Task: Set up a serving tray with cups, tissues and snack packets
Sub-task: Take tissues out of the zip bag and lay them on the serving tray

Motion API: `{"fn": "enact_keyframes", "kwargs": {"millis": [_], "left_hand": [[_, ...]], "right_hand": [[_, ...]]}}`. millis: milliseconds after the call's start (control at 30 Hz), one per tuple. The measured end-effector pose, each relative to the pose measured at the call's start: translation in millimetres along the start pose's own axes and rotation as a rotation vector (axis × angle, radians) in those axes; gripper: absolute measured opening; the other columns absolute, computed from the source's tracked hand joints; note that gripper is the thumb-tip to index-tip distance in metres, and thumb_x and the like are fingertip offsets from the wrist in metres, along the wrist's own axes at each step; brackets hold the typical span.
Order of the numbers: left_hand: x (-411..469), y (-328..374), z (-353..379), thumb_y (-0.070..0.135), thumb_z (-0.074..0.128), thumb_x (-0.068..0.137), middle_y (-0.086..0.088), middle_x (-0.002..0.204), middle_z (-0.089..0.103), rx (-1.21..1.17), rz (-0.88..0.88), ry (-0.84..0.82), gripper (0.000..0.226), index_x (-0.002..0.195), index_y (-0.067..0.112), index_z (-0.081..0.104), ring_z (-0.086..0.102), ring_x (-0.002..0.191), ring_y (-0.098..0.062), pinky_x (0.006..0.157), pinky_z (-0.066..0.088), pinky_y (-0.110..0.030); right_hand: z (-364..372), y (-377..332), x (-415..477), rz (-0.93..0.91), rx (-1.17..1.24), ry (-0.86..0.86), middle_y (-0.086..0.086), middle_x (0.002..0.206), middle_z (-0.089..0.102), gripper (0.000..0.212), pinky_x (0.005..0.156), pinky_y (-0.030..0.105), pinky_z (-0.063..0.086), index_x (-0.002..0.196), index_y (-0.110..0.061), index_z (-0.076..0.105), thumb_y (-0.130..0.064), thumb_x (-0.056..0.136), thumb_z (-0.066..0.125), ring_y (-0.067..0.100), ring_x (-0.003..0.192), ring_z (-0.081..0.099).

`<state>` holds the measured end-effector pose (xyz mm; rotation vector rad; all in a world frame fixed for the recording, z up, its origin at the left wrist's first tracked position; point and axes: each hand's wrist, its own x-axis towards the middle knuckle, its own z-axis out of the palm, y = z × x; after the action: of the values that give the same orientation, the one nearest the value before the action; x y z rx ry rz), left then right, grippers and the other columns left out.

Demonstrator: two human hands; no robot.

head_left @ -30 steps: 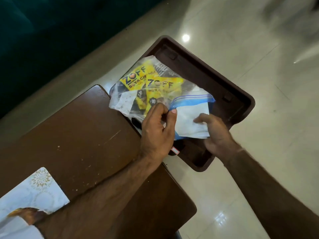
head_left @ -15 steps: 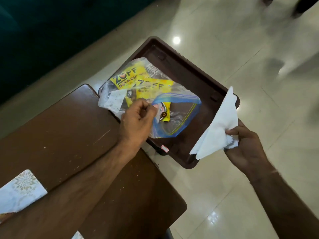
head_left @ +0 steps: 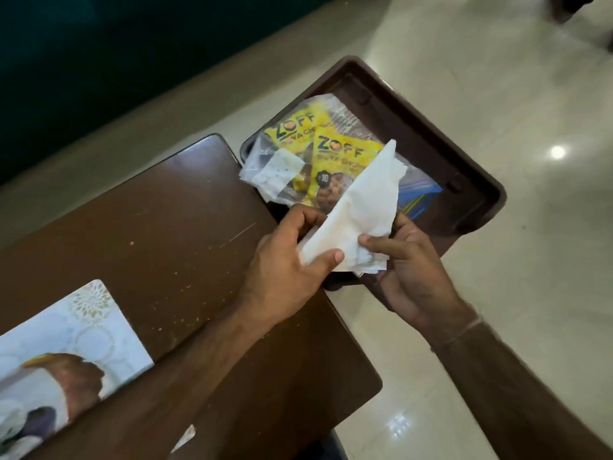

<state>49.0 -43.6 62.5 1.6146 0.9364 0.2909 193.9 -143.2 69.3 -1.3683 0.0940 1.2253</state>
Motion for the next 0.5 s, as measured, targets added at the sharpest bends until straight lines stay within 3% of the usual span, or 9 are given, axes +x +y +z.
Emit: {"fn": "enact_keyframes", "kwargs": {"millis": [67,133,200,233,300,400,467,500], "left_hand": [[-8.6,-6.0,-21.1,0.033,0.077,0.079,0.015,0.094,0.071,0.043,0.002,-0.005,0.025,0.101,0.030,0.065,0.068,0.083,-0.004,0.066,0.056,-0.028],[-18.9,-10.1,-42.1,0.030,0.078,0.081,0.015,0.090,0.071,0.118,0.033,-0.008,0.021,0.099,0.030,0.068,0.067,0.079,-0.003,0.062,0.055,-0.024],[-30.0,-13.3,-59.3,0.027,0.078,0.082,0.017,0.088,0.069,0.213,0.072,-0.013,0.018,0.097,0.031,0.068,0.065,0.076,0.000,0.055,0.047,-0.012],[-36.9,-15.6,-67.6,0.025,0.078,0.082,0.018,0.089,0.068,0.260,0.085,-0.015,0.017,0.096,0.030,0.069,0.063,0.076,0.001,0.056,0.044,-0.009],[-51.9,-21.6,-82.1,0.022,0.078,0.083,0.013,0.095,0.068,0.310,0.102,-0.016,0.015,0.095,0.026,0.070,0.063,0.082,-0.003,0.067,0.049,-0.014],[-77.3,-35.3,-101.6,0.019,0.080,0.081,0.008,0.096,0.070,0.309,0.107,0.048,0.014,0.094,0.021,0.073,0.064,0.083,-0.007,0.071,0.054,-0.018],[-95.9,-49.7,-115.9,0.022,0.081,0.080,0.009,0.096,0.071,0.272,0.038,0.116,0.016,0.094,0.022,0.074,0.066,0.082,-0.008,0.068,0.051,-0.011],[-103.6,-56.9,-120.2,0.024,0.082,0.079,0.011,0.097,0.070,0.228,-0.027,0.147,0.017,0.094,0.024,0.073,0.066,0.083,-0.007,0.067,0.050,-0.008]], "right_hand": [[15.0,5.2,-7.0,-0.154,-0.259,0.076,0.012,0.137,0.055,0.060,0.101,0.060,0.048,0.133,-0.011,0.045,0.012,0.082,0.066,0.035,0.123,0.058],[23.3,4.3,-13.4,-0.587,-0.859,0.130,0.006,0.149,0.035,0.082,0.108,0.056,0.042,0.141,-0.015,0.037,-0.005,0.074,0.081,0.025,0.134,0.045],[32.6,-3.4,-16.5,-0.993,-1.359,-0.055,0.011,0.159,0.018,0.084,0.115,0.056,0.028,0.141,-0.023,0.043,-0.028,0.068,0.084,0.028,0.149,0.019],[43.8,-8.1,-17.6,-1.033,-1.496,-0.215,0.009,0.162,0.014,0.073,0.116,0.055,0.023,0.133,-0.032,0.052,-0.037,0.067,0.082,0.029,0.151,0.012],[67.8,-10.8,-16.6,-0.951,-1.743,-0.499,-0.001,0.164,0.020,0.046,0.113,0.054,0.018,0.113,-0.043,0.065,-0.051,0.069,0.078,0.028,0.152,0.010],[106.7,-10.9,-9.0,-0.790,-2.098,-0.703,-0.013,0.152,0.043,0.032,0.114,0.057,0.013,0.105,-0.041,0.073,-0.061,0.082,0.065,0.020,0.149,0.021],[131.9,-7.5,-2.5,-0.657,-2.171,-0.831,-0.016,0.125,0.061,0.034,0.113,0.050,0.017,0.107,-0.035,0.074,-0.058,0.089,0.058,0.013,0.135,0.041],[141.8,-6.8,-0.7,-0.579,-2.156,-0.899,-0.017,0.107,0.063,0.033,0.109,0.044,0.027,0.105,-0.032,0.075,-0.056,0.090,0.058,0.013,0.121,0.052]]}}
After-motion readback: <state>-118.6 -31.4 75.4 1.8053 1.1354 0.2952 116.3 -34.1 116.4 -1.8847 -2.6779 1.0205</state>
